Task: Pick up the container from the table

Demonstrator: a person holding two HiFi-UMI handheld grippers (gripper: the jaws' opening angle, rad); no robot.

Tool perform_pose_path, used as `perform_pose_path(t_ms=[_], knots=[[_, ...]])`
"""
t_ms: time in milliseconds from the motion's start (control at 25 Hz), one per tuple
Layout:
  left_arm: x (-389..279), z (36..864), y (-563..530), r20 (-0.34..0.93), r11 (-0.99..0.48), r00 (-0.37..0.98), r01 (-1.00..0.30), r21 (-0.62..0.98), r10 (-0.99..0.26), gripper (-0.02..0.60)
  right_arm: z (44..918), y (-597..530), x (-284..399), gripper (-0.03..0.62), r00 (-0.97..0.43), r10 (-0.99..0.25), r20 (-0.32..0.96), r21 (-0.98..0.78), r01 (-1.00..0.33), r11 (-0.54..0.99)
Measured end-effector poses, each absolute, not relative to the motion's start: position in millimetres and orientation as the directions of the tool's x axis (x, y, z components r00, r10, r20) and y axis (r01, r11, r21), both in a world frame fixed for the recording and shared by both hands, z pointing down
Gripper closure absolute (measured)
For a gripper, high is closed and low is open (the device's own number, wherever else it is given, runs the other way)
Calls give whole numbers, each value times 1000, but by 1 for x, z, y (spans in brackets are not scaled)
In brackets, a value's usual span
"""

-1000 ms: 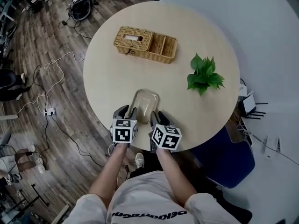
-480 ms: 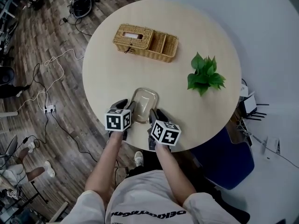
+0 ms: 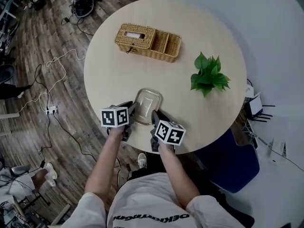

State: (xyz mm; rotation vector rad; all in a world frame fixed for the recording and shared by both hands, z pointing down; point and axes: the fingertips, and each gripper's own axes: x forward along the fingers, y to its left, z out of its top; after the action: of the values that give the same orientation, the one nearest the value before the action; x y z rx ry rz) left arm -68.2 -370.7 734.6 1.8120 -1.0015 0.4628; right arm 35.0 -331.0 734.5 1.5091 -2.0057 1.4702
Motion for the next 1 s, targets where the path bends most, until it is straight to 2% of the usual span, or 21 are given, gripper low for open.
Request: perform_pose_path(t_ms=[520, 1000], knots=[[-50, 727, -353, 656, -185, 662, -741, 645, -363, 492, 727, -329, 56, 508, -467, -590, 659, -592, -806, -23], [-49, 676, -331, 604, -206, 654, -738, 643, -455, 499, 679, -315, 58, 508, -487, -608, 627, -554, -827, 92]])
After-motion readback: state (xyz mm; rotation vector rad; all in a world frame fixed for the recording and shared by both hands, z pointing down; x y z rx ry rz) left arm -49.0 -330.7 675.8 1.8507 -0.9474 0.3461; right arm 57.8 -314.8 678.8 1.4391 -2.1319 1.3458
